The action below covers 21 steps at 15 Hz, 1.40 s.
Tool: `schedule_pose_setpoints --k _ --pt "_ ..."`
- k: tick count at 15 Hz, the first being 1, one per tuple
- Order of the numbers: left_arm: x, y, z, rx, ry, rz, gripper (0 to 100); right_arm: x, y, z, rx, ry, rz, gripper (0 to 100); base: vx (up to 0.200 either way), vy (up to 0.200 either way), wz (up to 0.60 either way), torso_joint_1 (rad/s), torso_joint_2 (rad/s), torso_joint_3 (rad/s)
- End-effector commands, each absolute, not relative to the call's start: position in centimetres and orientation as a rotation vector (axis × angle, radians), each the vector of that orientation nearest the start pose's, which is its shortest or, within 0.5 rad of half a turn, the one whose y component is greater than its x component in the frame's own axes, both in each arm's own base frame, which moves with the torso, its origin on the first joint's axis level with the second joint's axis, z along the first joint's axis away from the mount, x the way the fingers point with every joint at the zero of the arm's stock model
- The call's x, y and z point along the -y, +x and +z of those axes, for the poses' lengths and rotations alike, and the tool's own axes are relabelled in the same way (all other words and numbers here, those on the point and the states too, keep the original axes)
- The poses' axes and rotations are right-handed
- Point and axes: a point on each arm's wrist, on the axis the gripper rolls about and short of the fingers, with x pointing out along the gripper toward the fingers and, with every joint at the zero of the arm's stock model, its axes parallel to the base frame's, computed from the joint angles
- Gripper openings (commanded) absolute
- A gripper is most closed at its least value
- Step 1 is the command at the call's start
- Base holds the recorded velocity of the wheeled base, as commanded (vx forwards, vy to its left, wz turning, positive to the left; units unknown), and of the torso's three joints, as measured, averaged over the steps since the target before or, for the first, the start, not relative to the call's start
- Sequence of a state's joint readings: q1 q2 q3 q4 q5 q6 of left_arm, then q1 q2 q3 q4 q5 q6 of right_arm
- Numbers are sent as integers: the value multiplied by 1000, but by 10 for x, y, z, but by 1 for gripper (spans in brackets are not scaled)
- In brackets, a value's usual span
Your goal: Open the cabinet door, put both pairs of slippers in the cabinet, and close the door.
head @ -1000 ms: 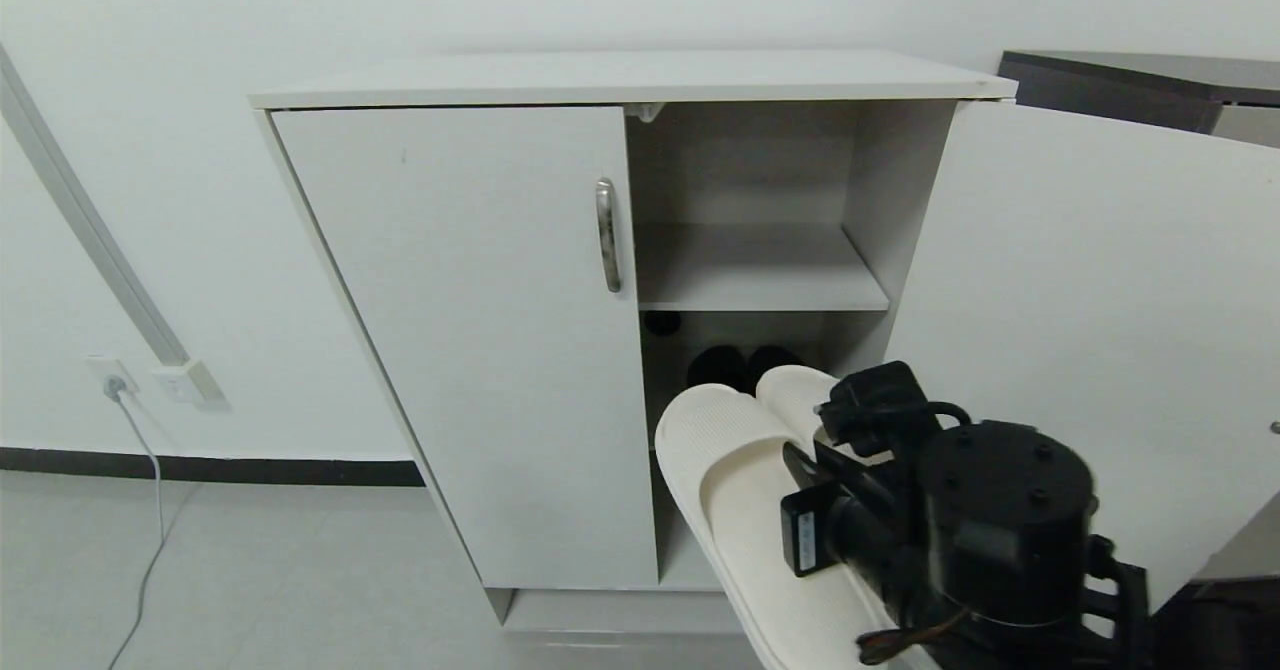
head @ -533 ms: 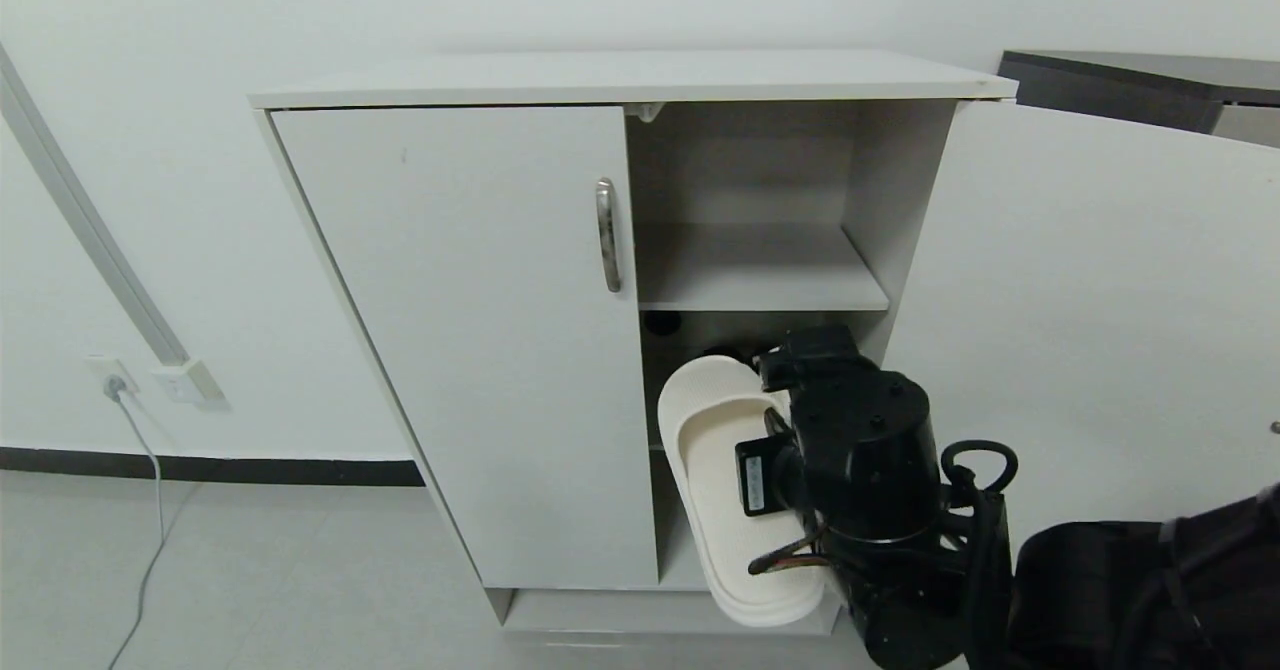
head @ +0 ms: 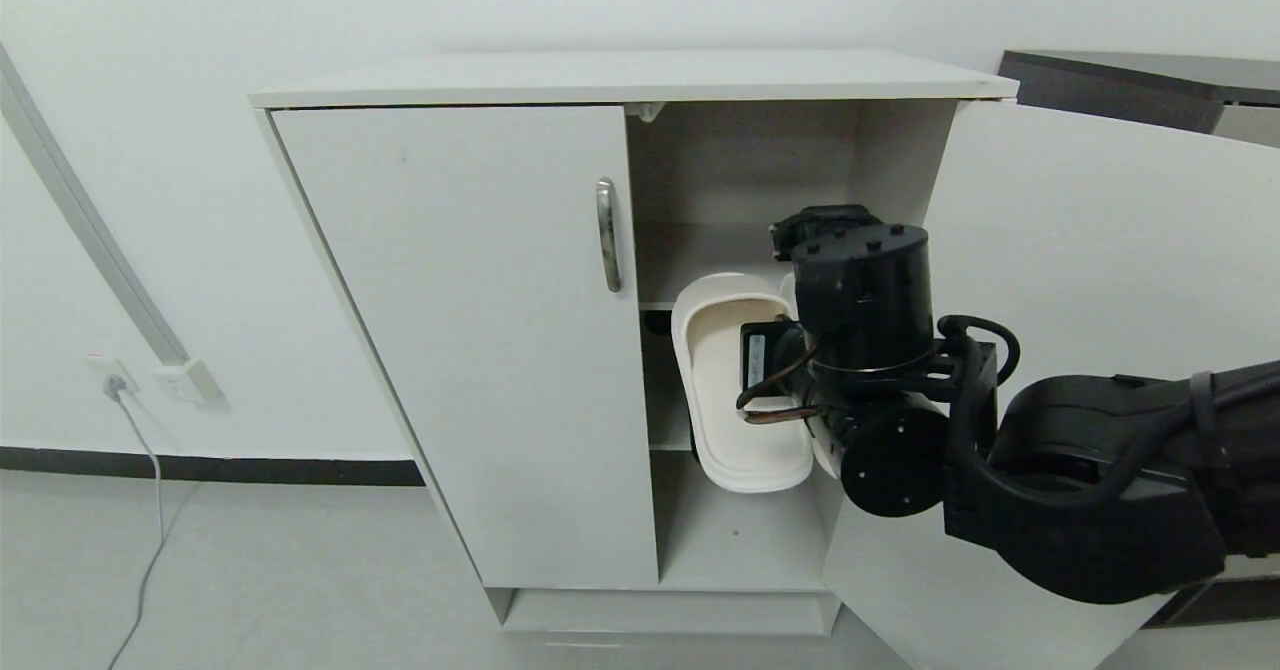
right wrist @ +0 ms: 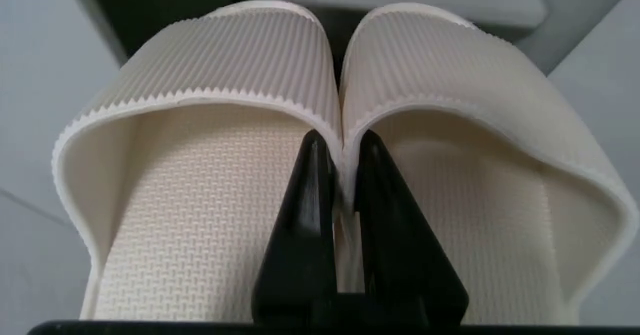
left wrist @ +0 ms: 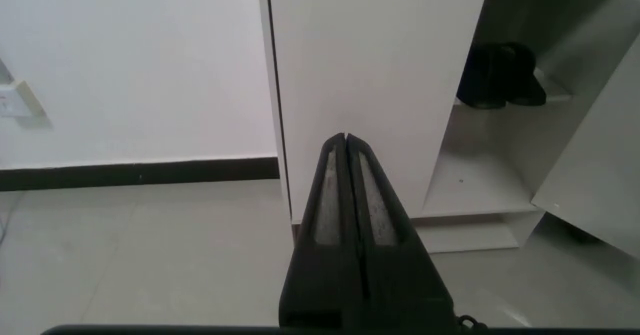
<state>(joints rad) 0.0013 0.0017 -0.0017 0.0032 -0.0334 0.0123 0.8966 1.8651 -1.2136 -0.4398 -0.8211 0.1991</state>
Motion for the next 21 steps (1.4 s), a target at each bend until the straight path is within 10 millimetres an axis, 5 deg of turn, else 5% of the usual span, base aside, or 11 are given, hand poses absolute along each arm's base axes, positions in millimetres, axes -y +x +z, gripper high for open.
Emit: schedule_pose_setpoints --k 1,9,21 --pt "1 -23 76 -3 12 -32 0 -275 241 226 -134 50 62 0 0 0 0 0 0 0" --pt "1 -23 76 -3 14 -32 0 -280 246 211 -161 29 60 0 0 0 0 0 0 0" --pt "1 -23 76 -3 11 -31 0 -278 250 208 -164 25 47 0 167 0 0 3 2 2"
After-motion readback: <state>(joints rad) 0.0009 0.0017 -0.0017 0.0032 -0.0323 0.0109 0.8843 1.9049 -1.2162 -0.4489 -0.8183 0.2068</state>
